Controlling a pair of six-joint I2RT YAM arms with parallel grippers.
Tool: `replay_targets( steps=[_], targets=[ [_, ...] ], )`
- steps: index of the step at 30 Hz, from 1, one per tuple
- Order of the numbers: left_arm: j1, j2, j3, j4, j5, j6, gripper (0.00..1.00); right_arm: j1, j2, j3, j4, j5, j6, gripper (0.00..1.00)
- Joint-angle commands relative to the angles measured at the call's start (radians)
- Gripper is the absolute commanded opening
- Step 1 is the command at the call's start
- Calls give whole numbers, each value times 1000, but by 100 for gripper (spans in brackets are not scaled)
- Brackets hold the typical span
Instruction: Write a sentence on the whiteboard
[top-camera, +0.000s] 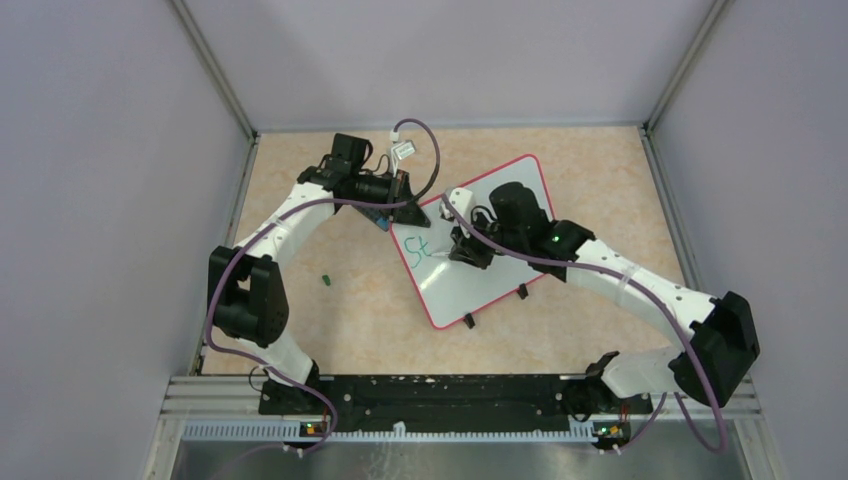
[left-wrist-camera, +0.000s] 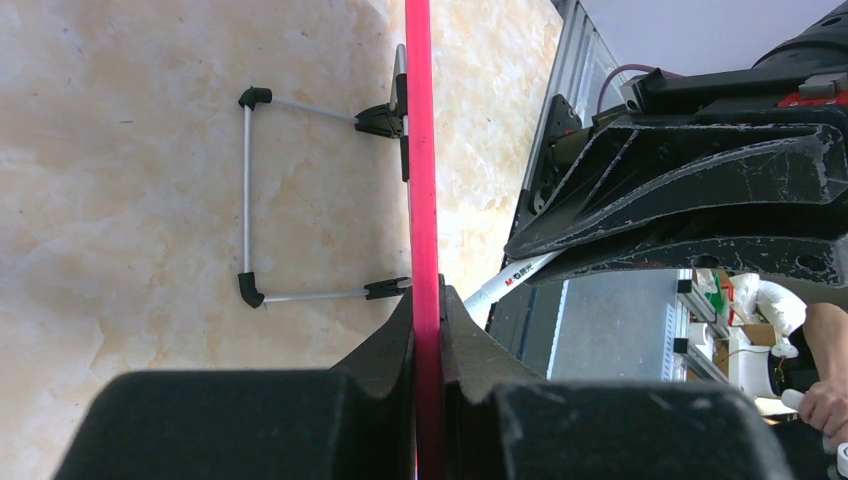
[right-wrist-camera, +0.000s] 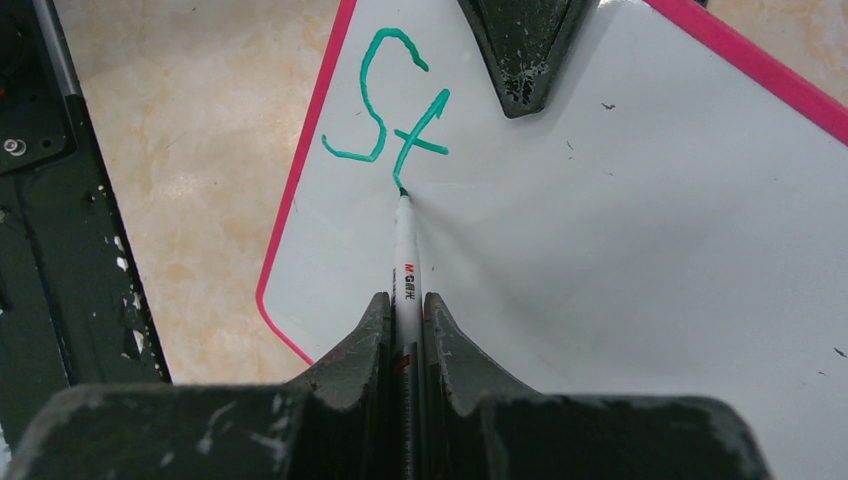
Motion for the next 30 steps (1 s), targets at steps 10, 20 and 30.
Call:
replay_targets(
  steps=[10,20,30],
  targets=[
    [-24,0,-11,25,56,15,0,-6,-25,101,5,54,-16,0],
    [-27,4,-7,25,58,15,0,-6,-24,107,1,50,-29,0],
    [-26,2,-11,24,56,15,0,-6,-2,110,16,81,-36,0]
  ],
)
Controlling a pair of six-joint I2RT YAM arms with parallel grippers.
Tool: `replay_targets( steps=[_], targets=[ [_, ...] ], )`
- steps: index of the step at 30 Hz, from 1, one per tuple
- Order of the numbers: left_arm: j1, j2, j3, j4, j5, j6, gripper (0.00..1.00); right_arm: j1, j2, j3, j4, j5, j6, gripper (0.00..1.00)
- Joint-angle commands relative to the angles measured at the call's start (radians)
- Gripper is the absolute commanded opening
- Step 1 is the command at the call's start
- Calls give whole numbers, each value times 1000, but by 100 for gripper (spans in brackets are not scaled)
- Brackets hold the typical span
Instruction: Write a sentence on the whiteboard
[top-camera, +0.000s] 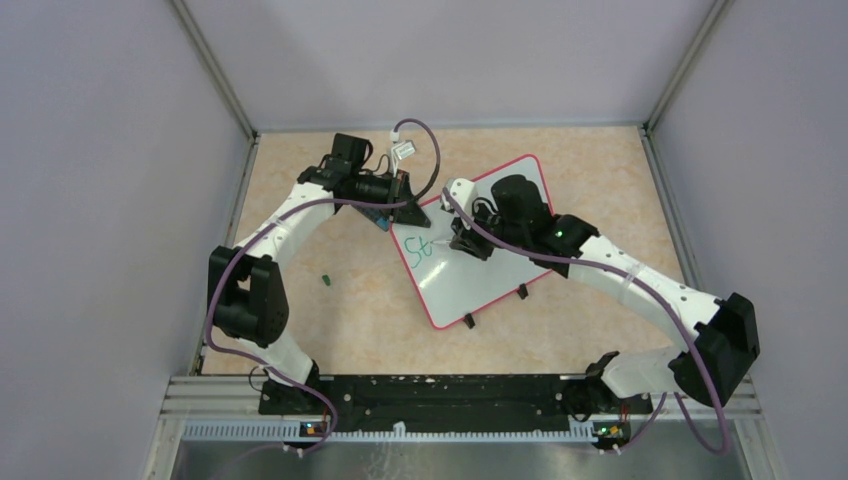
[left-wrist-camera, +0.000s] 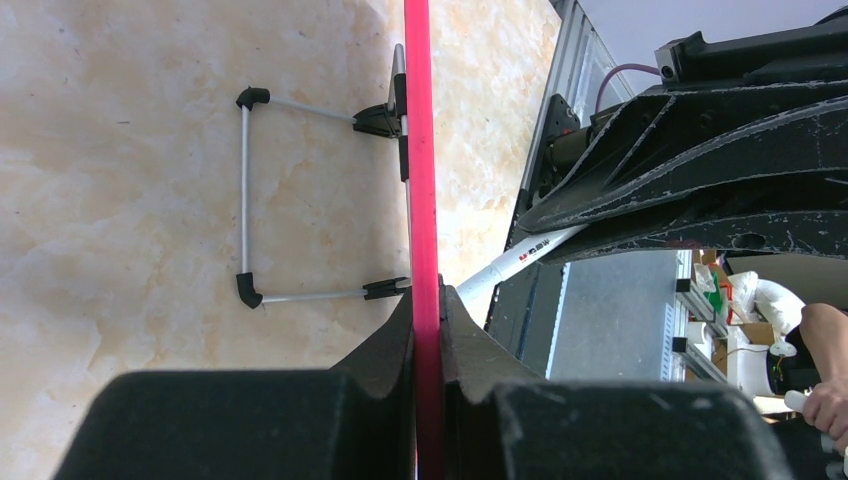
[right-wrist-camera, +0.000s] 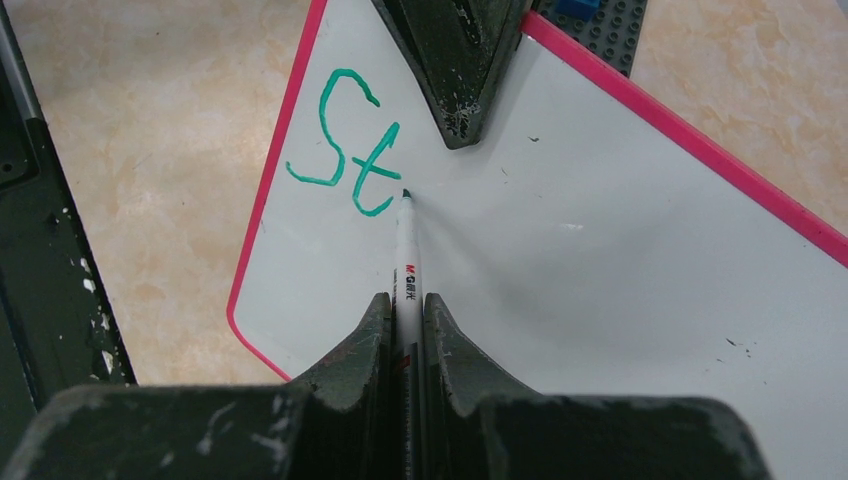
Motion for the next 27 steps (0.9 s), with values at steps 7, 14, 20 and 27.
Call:
replay_targets(
  steps=[7,14,20,27],
  targets=[
    [-25,6,-9,25,54,16,0,-14,-21,13,31,53,-23,0],
    [-26,5,-8,26,52,16,0,-19,-48,-33,17,49,-27,0],
    [-26,2,-10,26,52,16,0,-18,-53,-75,13,10,-1,0],
    [-26,1,-10,25,54,16,0,-7,-46,-75,27,4,10,0]
  ],
)
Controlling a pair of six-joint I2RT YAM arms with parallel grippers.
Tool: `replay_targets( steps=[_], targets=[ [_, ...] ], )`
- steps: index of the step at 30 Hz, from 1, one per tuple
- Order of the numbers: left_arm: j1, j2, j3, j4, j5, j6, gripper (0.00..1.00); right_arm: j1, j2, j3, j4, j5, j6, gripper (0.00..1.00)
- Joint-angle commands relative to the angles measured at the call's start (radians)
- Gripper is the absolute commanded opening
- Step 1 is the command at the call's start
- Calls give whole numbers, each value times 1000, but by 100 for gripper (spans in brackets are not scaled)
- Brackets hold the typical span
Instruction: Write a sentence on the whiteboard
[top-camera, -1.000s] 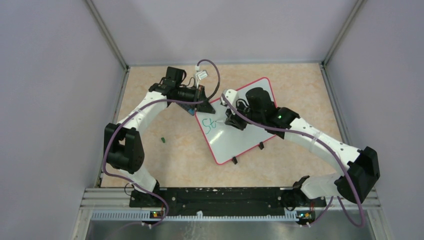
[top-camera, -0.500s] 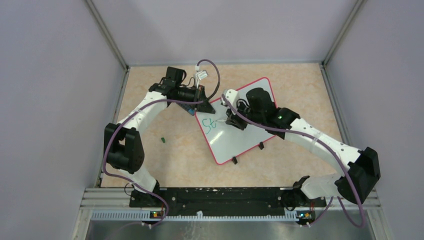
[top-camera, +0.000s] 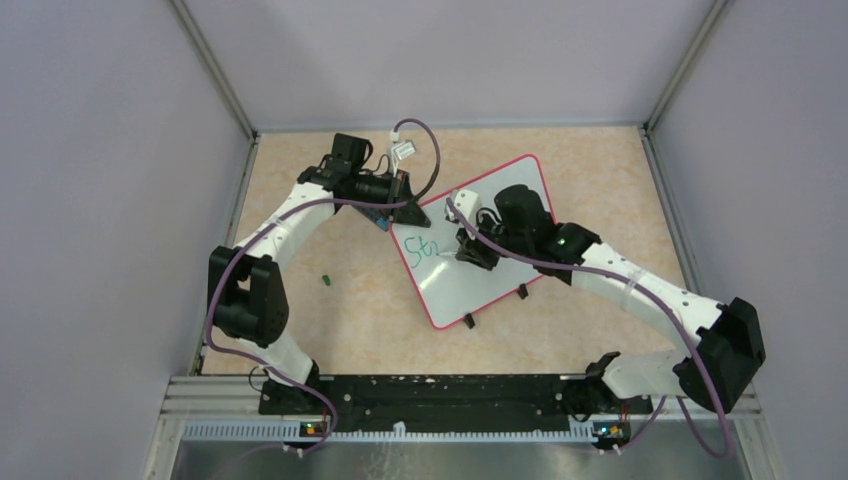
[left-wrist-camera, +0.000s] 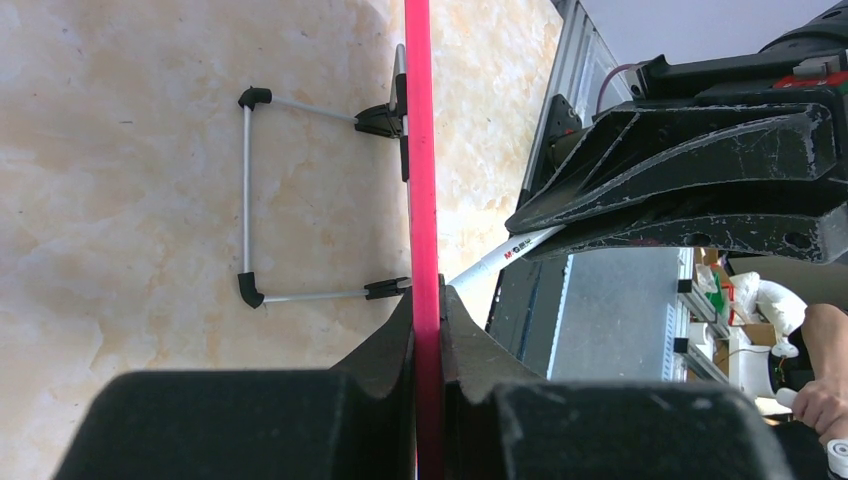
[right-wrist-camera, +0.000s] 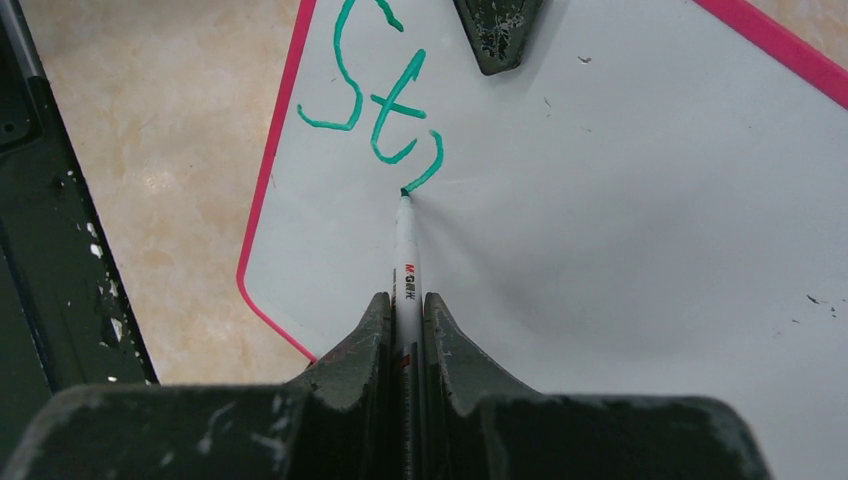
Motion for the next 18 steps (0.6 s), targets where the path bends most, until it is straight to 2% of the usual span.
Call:
replay_targets(
  steps=[1,18],
  targets=[
    [-26,1,-10,24,56,15,0,0,-10,13,29,20,12,0],
    [-26,2,-11,25,57,15,0,-34,19,113,35,64,4,0]
  ],
)
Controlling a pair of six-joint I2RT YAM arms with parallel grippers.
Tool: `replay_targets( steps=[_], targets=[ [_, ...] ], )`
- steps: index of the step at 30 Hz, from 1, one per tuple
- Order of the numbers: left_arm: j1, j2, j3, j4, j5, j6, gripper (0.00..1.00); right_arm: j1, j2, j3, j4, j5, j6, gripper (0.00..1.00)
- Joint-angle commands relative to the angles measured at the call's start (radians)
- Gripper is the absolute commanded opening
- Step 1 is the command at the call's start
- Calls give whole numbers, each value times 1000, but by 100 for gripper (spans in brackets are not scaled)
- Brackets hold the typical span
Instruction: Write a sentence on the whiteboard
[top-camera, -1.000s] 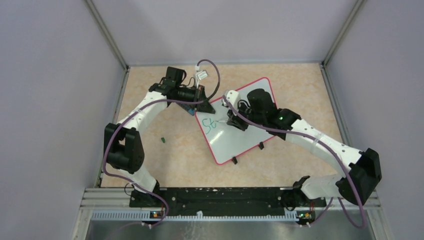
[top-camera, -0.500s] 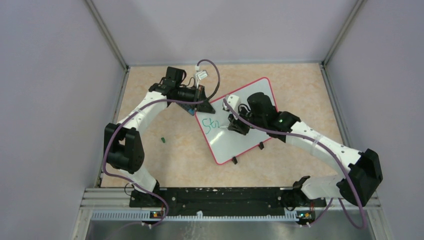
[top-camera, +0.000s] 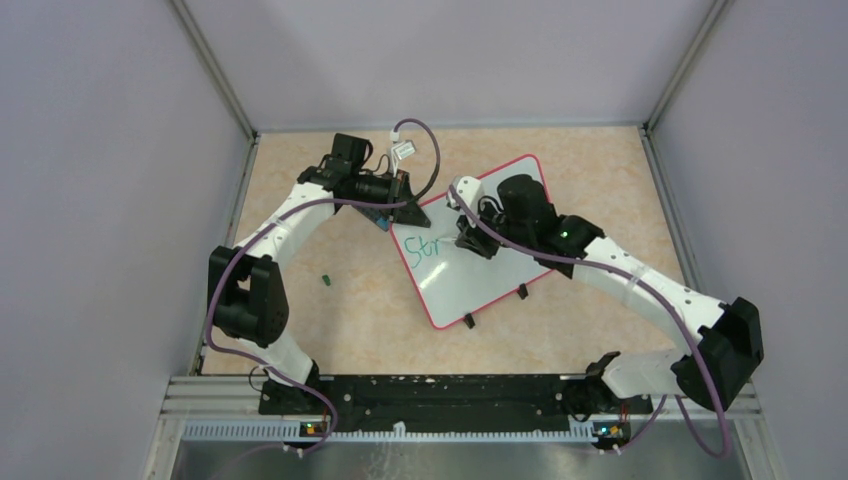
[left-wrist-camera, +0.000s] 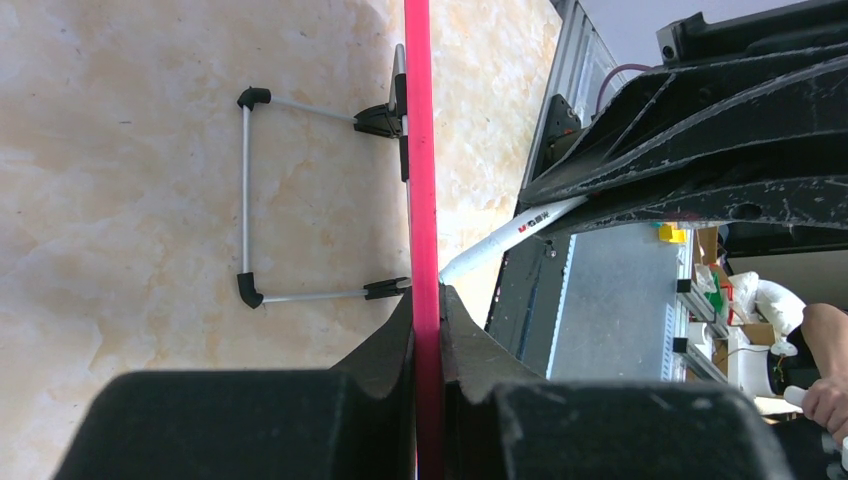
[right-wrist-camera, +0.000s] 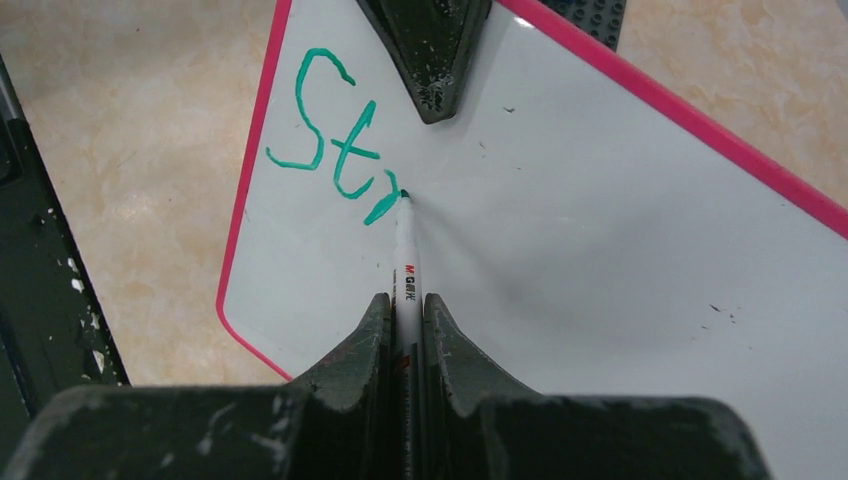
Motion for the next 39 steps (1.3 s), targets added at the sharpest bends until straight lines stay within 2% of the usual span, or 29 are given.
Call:
replay_targets(
  steps=[1,7,11,17,29,39],
  targets=[
    [-26,2,-11,25,55,16,0,-23,8,57,32,37,-5,0],
    [-26,5,-10,25,56,16,0,-35,-3,52,14,24,-12,0],
    [-26,4,-10,25,59,16,0,-36,-43,54,-35,-85,-23,0],
    [-27,-2,-14,25,59,16,0,-48,-64,16,-30,-104,-1,0],
    [-27,-14,-21,33,59,16,0,-59,-26,45,3,3,7,0],
    [-28,-13,-21,34,59,16,0,-57,9,55,14,-28,9,0]
  ],
)
